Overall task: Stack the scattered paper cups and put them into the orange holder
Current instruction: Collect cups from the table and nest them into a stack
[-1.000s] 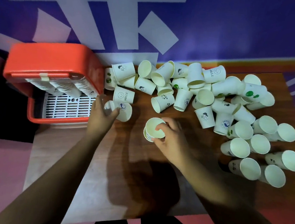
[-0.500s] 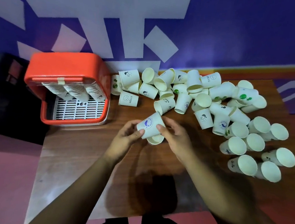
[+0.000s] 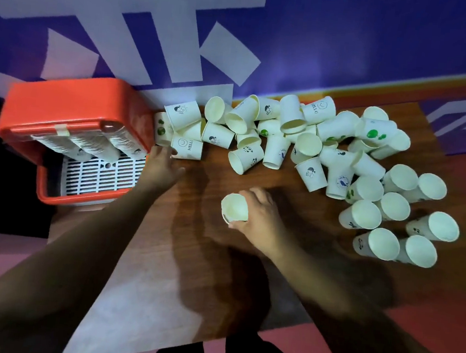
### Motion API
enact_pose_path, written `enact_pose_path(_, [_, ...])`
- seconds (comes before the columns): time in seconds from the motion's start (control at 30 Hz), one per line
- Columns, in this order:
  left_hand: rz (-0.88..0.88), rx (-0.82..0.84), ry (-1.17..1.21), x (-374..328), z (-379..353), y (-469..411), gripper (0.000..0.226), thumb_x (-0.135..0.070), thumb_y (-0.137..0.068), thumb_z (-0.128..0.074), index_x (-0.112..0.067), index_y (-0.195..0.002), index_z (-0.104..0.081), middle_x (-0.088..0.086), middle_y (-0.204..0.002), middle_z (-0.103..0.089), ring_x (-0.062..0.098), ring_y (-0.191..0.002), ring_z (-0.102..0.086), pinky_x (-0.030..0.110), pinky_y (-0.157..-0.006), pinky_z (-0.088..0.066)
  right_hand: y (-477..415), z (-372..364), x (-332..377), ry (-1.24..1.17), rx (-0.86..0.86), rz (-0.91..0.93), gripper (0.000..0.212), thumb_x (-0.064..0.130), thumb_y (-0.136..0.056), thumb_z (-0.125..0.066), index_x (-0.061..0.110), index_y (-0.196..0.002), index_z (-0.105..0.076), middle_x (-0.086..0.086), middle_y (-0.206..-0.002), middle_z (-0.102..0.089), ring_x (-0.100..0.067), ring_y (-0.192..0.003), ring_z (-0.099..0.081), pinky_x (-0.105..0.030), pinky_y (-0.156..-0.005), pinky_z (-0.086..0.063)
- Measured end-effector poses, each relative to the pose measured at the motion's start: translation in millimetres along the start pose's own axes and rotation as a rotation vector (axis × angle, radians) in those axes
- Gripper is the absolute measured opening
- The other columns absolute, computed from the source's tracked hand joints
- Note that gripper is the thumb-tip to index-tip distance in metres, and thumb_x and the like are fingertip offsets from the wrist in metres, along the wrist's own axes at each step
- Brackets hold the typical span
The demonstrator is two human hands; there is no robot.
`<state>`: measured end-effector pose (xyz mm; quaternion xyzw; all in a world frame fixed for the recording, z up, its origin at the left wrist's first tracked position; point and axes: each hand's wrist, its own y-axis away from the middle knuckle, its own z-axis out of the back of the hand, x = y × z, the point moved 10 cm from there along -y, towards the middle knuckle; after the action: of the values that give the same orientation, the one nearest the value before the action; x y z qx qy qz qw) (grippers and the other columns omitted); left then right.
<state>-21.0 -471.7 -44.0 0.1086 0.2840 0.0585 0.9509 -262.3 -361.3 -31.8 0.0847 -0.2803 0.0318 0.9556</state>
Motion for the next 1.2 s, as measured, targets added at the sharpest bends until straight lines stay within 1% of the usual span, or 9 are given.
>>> enact_pose_path(0.1, [-0.056, 0.007, -0.082, -9.6, -3.3, -22.7, 0.065, -0.017, -0.079, -0.074, -0.005, -0.138, -0.049, 0.018, -0.143, -0.042, 0.038, -0.128, -0.046, 0.044, -0.109, -0.04, -0.1, -18.6, -5.2, 0.094, 0.101, -0.015, 0.092, 0.049, -0.06, -0.085, 0.021, -0.138, -0.045, -0.002, -0.134, -0.042, -0.025, -0.123, -0.041, -0.041, -0.106, -0.037])
enact_pose_path(0.23, [-0.084, 0.057, -0.176, -15.1, -18.0, -45.9, 0.083, -0.02, -0.074, -0.077, -0.012, -0.147, -0.039, 0.016, -0.149, -0.038, 0.04, -0.131, -0.044, 0.047, -0.109, -0.039, -2.7, -13.7, -26.7, -0.127, 0.144, -0.123, 0.096, 0.057, -0.069, -0.078, 0.022, -0.147, -0.035, -0.002, -0.147, -0.031, -0.021, -0.136, -0.029, -0.037, -0.113, -0.029])
enact_pose_path(0.43, [-0.122, 0.076, -0.356, -5.3, -38.0, -57.7, 0.088, -0.021, -0.072, -0.077, -0.015, -0.15, -0.036, 0.018, -0.143, -0.041, 0.039, -0.131, -0.04, 0.05, -0.108, -0.038, -56.1, 28.0, -57.5, 0.022, -0.035, -0.155, 0.06, 0.038, -0.088, -0.065, 0.007, -0.136, -0.048, -0.015, -0.136, -0.043, -0.034, -0.125, -0.045, -0.044, -0.105, -0.041])
enact_pose_path(0.67, [-0.212, 0.035, -0.58, 3.2, -38.7, -44.7, 0.064, -0.026, -0.068, -0.083, -0.008, -0.123, -0.055, 0.021, -0.131, -0.043, 0.041, -0.116, -0.044, 0.05, -0.095, -0.04, -125.3, 6.8, -24.5, 0.401, 0.069, 0.166, 0.069, 0.003, -0.081, -0.061, 0.015, -0.146, -0.039, -0.011, -0.151, -0.034, -0.033, -0.135, -0.033, -0.045, -0.11, -0.03])
enact_pose_path(0.8, [-0.229, 0.122, -0.446, 17.8, -46.3, -30.6, 0.062, -0.016, -0.073, -0.078, -0.004, -0.129, -0.055, 0.024, -0.127, -0.054, 0.044, -0.117, -0.05, 0.051, -0.095, -0.043, -144.6, -12.5, -29.1, 0.564, 0.168, 0.181, 0.074, 0.002, -0.082, -0.058, 0.015, -0.149, -0.031, -0.015, -0.143, -0.039, -0.035, -0.131, -0.034, -0.043, -0.109, -0.029])
enact_pose_path(0.9, [-0.193, 0.104, -0.314, 29.1, -40.7, -15.9, 0.071, -0.045, -0.066, -0.073, -0.004, -0.123, -0.063, 0.023, -0.104, -0.062, 0.043, -0.099, -0.058, 0.047, -0.086, -0.046, -147.0, -23.5, -26.9, 0.623, 0.162, 0.223, 0.07, 0.004, -0.079, -0.063, 0.014, -0.145, -0.04, -0.018, -0.13, -0.045, -0.037, -0.119, -0.041, -0.043, -0.101, -0.035])
enact_pose_path(0.97, [-0.158, 0.071, -0.127, 28.0, -35.2, -2.1, 0.073, -0.061, -0.067, -0.068, -0.013, -0.121, -0.065, 0.015, -0.102, -0.064, 0.035, -0.096, -0.06, 0.043, -0.086, -0.05, -145.6, -27.4, -23.8, 0.626, 0.125, 0.253, 0.068, 0.009, -0.072, -0.072, 0.012, -0.136, -0.049, -0.017, -0.121, -0.05, -0.036, -0.112, -0.046, -0.043, -0.096, -0.039])
enact_pose_path(1.03, [-0.014, 0.111, 0.234, 25.4, -31.6, 14.2, 0.059, -0.055, -0.071, -0.077, -0.022, -0.118, -0.065, 0.006, -0.105, -0.065, 0.021, -0.096, -0.063, 0.039, -0.084, -0.054, -142.8, -29.0, -21.3, 0.578, 0.118, 0.257, 0.062, 0.019, -0.071, -0.078, 0.01, -0.127, -0.052, -0.013, -0.119, -0.052, -0.033, -0.111, -0.048, -0.041, -0.095, -0.041])
enact_pose_path(1.2, [0.268, 0.205, 0.942, 7.8, -42.9, 48.5, 0.033, -0.024, -0.083, -0.077, -0.023, -0.112, -0.061, 0.006, -0.111, -0.064, 0.014, -0.089, -0.068, 0.039, -0.072, -0.059, -131.8, 0.5, -29.2, -0.082, 0.032, -0.012, 0.061, 0.033, -0.072, -0.081, 0.014, -0.122, -0.052, -0.003, -0.118, -0.059, -0.02, -0.107, -0.055, -0.036, -0.086, -0.049])
